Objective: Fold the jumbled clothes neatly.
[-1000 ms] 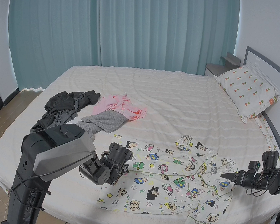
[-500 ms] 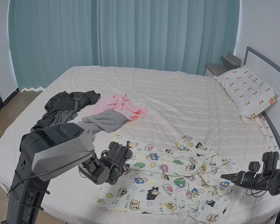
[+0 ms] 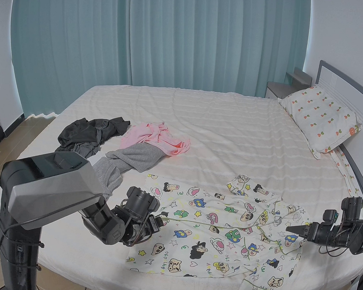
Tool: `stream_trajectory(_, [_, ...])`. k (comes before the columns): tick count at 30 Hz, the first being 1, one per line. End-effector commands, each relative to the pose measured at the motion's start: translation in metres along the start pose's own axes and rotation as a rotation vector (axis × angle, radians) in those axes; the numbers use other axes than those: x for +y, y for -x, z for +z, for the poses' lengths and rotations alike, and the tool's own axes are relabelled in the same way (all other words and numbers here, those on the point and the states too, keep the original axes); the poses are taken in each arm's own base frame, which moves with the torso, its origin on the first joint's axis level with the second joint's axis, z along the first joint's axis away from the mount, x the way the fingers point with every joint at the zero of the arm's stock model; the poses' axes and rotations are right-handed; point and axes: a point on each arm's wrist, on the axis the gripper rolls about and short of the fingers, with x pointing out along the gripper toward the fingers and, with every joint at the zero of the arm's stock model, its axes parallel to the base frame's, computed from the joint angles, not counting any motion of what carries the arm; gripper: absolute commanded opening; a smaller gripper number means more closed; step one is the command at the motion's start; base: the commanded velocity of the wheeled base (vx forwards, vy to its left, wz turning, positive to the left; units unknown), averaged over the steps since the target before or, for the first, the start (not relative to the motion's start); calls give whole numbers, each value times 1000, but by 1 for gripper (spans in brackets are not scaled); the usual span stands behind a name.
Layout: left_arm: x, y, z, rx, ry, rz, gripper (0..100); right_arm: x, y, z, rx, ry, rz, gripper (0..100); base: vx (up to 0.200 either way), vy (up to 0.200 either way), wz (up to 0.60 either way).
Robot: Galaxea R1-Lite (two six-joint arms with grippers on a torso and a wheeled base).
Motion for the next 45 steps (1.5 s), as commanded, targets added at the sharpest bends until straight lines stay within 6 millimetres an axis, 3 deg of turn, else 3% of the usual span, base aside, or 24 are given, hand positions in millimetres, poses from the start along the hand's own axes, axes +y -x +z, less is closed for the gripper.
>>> stream_trajectory(1, [7,26,2,29,35,-45,100,-10,-3,10,-35,-11,-16,100,0,0,0])
stream_trajectory(7, [20,46,-2,29,99,-144,100,-23,-1,15,-57,-38,-61,100,0,0,0])
stream_trajectory(17, [41,58,-21,-17,104,-274,100,-43,2,-21,71,26,-118,100,0,0,0])
stream_trajectory(25, [48,61,-24,-25,129,-291,100,-38,9,-40,133,23,-121,100,0,0,0])
stream_trajectory(32, [52,62,-27,17,154,-329,100,-34,17,-59,208,75,-110,100,-200,0,0])
stream_trajectory(45, [57,60,-31,3,158,-345,100,-32,1,-72,314,93,-74,100,-169,0,0])
